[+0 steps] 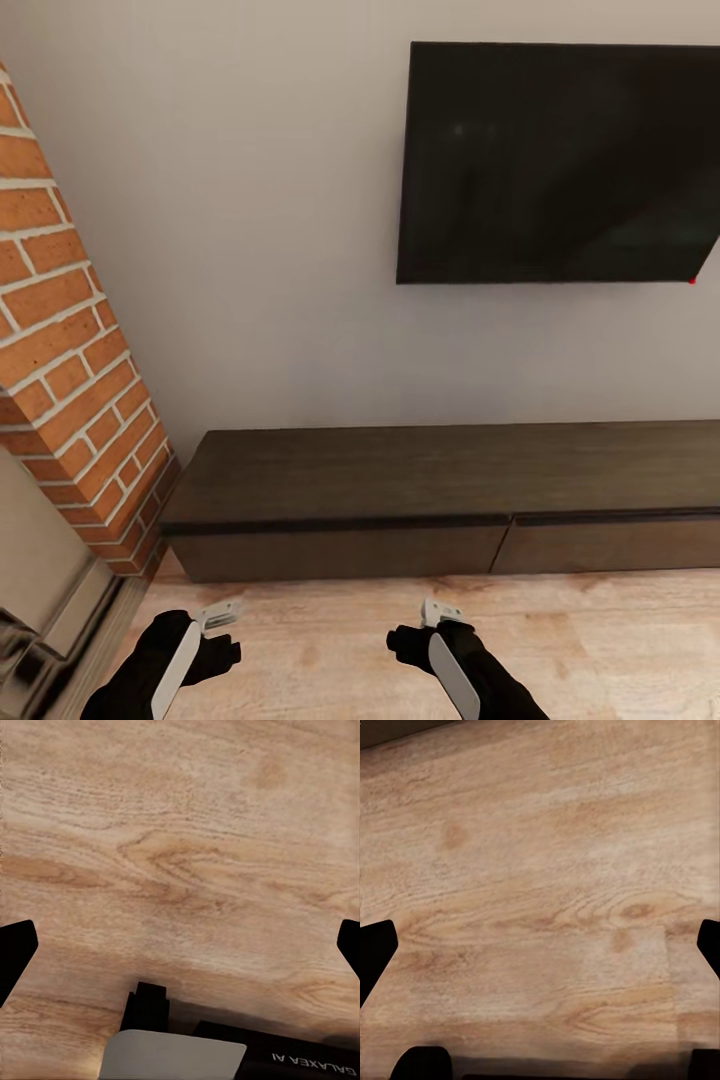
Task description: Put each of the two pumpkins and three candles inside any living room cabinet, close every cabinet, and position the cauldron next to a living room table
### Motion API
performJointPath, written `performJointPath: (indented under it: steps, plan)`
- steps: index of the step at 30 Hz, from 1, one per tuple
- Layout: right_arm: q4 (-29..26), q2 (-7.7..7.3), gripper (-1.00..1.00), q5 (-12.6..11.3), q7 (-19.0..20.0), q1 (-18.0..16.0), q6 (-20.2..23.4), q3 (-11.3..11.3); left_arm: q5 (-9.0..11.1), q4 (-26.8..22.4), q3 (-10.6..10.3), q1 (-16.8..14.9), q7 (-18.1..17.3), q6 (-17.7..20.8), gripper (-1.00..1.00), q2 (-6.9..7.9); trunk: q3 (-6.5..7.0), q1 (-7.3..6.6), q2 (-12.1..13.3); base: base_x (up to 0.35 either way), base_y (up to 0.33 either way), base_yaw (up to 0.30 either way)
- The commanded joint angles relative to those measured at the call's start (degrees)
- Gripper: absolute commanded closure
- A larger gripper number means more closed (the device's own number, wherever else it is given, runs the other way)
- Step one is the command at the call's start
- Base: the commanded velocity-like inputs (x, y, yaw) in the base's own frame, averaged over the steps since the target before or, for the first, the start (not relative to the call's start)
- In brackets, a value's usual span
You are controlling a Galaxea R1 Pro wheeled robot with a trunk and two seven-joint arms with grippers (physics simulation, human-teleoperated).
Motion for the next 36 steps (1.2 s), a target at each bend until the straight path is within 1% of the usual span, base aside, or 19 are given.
performJointPath:
  steps: [1, 8, 17, 25, 36]
  plan:
    - [0.00, -0.02, -1.00, 0.01, 0.00, 0.00, 0.00, 0.00, 0.00, 0.00, 0.00, 0.00, -0.03, 0.00, -1.00, 0.01, 0.12, -0.23, 0.42, 0.000, 0.000, 0.000]
    - [0.00, -0.11, -1.00, 0.14, 0.00, 0.00, 0.00, 0.00, -0.01, 0.00, 0.00, 0.03, -0.05, 0.00, -1.00, 0.04, 0.93, -1.76, 3.22, 0.000, 0.000, 0.000]
    - [0.00, -0.58, -1.00, 0.01, 0.00, 0.00, 0.00, 0.07, 0.00, 0.00, 0.00, 0.01, 0.00, 0.00, -1.00, 0.04, 1.98, -3.74, 6.83, -0.001, 0.000, 0.000]
    - [0.00, -0.55, -1.00, 0.00, 0.00, 0.00, -0.16, 0.08, 0.00, -0.06, 0.00, 0.01, 0.00, 0.00, -1.00, -0.05, 2.93, -5.50, 10.04, -0.140, -0.052, 0.000]
    - [0.00, -0.54, -1.00, 0.00, 0.00, 0.00, -0.18, 0.08, 0.00, -0.13, 0.00, 0.01, 0.00, 0.00, -1.00, -0.03, 4.28, -7.91, 14.45, -0.014, -0.006, 0.000]
